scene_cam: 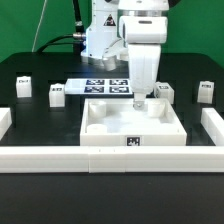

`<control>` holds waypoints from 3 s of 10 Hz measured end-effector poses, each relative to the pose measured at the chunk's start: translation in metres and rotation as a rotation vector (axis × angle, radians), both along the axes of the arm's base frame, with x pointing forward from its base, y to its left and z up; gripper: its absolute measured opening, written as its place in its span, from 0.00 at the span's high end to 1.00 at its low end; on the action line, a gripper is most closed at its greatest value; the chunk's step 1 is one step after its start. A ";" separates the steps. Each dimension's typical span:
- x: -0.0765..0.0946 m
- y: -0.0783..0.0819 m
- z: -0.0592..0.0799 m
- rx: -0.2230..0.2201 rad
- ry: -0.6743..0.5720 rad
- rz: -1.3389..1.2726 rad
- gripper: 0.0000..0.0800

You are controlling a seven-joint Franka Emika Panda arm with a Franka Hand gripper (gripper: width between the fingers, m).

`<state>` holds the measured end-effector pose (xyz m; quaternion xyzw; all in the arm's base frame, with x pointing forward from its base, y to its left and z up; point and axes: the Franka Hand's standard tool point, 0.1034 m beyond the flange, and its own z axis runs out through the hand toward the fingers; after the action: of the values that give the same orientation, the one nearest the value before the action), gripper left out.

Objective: Assemble one leg

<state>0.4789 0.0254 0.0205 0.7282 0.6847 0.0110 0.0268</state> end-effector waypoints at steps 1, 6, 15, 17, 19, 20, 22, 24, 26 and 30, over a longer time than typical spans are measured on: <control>-0.002 0.000 -0.006 0.001 0.010 -0.003 0.19; 0.000 0.002 -0.012 -0.002 0.025 -0.011 0.35; 0.000 0.002 -0.013 -0.002 0.027 -0.012 0.93; -0.001 0.012 -0.012 -0.014 0.048 0.027 0.93; 0.008 0.035 -0.009 -0.035 0.089 0.074 0.93; 0.016 0.043 -0.009 -0.032 0.088 0.088 0.93; 0.021 0.051 -0.011 -0.024 0.084 0.084 0.93; 0.023 0.053 -0.012 -0.020 0.082 0.068 0.93; 0.025 0.058 -0.012 -0.018 0.079 0.033 0.93; 0.024 0.059 -0.012 -0.018 0.079 0.015 0.86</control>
Offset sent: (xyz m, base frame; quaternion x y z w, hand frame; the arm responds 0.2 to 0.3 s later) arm 0.0067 -0.0012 -0.0017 0.0023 -0.0068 -0.0003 1.0000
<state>0.5031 0.0840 0.0083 0.7226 0.6908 -0.0238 0.0064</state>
